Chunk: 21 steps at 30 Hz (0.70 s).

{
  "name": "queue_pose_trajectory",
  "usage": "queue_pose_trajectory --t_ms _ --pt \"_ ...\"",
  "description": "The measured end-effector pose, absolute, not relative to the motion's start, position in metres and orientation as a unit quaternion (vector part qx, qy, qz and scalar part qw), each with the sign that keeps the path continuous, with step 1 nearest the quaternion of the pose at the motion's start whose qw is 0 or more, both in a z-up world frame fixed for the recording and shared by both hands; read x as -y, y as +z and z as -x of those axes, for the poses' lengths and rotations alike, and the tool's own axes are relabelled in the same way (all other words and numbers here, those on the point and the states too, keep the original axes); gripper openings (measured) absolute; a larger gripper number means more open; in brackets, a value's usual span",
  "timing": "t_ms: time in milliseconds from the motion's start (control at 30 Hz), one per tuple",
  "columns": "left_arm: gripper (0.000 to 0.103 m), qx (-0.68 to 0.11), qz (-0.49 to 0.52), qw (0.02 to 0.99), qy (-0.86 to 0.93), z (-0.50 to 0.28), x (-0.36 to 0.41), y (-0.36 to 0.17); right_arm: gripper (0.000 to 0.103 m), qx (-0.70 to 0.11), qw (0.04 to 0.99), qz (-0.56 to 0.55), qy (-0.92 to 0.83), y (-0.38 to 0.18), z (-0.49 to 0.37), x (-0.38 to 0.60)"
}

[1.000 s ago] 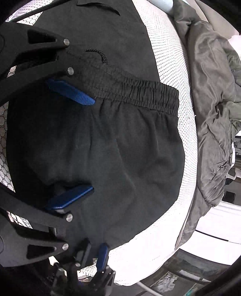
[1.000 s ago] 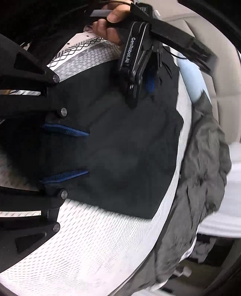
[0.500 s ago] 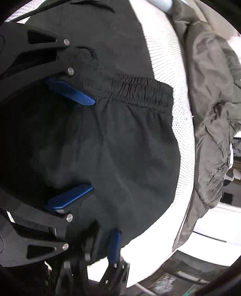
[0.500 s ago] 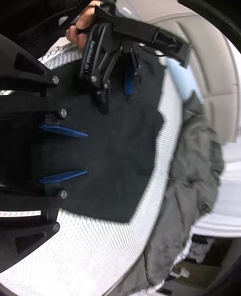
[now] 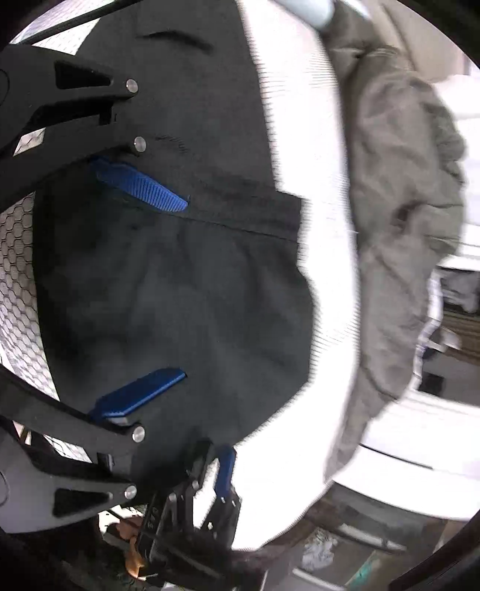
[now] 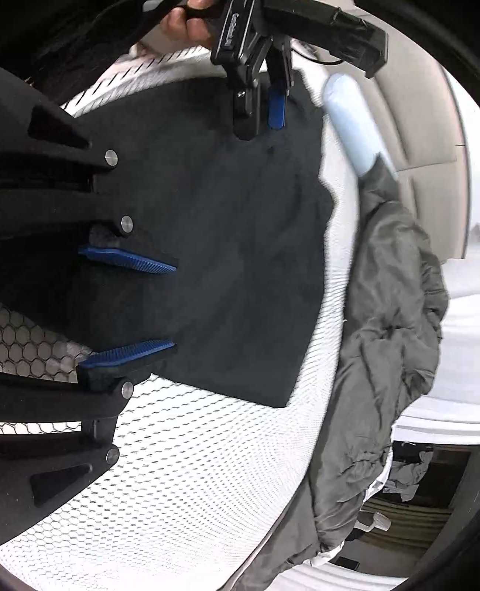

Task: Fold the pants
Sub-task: 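Release the waistband with the left gripper and press the folded pants flat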

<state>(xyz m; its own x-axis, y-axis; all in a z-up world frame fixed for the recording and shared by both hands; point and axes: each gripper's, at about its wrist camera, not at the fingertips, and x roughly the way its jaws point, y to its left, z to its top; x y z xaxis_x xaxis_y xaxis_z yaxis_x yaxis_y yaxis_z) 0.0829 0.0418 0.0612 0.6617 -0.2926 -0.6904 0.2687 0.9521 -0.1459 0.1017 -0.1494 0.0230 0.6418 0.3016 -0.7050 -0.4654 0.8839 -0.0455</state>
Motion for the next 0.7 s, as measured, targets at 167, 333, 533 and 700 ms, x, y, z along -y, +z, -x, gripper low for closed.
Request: queue_pose_trajectory --t_ms 167,333,533,700 --pt "0.087 -0.406 -0.032 0.902 -0.145 -0.137 -0.025 0.063 0.039 -0.356 0.901 0.103 0.224 0.041 -0.140 0.134" --pt "0.087 -0.455 0.010 0.882 -0.125 -0.204 -0.031 0.041 0.039 -0.379 0.893 0.095 0.222 0.035 -0.191 0.119" --pt "0.091 -0.487 0.106 0.864 -0.072 -0.225 -0.074 -0.001 0.039 -0.436 0.876 0.122 0.170 0.006 -0.229 0.113" --pt "0.091 -0.482 0.123 0.865 -0.071 -0.225 -0.081 0.002 0.041 -0.427 0.891 0.135 0.076 0.007 -0.233 0.140"
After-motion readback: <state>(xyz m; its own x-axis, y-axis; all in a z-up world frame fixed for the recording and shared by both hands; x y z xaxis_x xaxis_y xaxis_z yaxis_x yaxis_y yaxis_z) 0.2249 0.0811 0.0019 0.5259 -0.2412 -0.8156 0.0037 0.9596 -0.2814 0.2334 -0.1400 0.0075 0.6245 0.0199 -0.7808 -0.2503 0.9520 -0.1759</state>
